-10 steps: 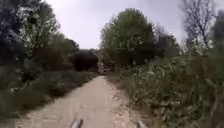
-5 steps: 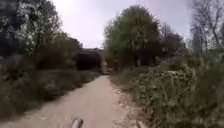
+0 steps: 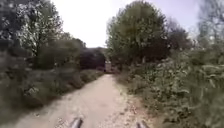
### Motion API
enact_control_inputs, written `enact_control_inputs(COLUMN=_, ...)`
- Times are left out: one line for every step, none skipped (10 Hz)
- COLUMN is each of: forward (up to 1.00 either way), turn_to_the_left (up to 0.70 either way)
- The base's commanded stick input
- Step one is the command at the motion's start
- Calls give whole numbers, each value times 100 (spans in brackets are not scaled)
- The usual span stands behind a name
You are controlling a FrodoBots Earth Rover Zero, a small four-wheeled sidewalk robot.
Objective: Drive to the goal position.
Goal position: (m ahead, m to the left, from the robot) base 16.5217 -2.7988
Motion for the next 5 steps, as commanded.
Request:
enact_control_inputs(forward=85, turn_to_the_left=0)
enact_control_inputs(forward=85, turn_to_the_left=0)
enact_control_inputs(forward=85, turn_to_the_left=0)
enact_control_inputs(forward=85, turn_to_the_left=0)
enact_control_inputs(forward=85, turn_to_the_left=0)
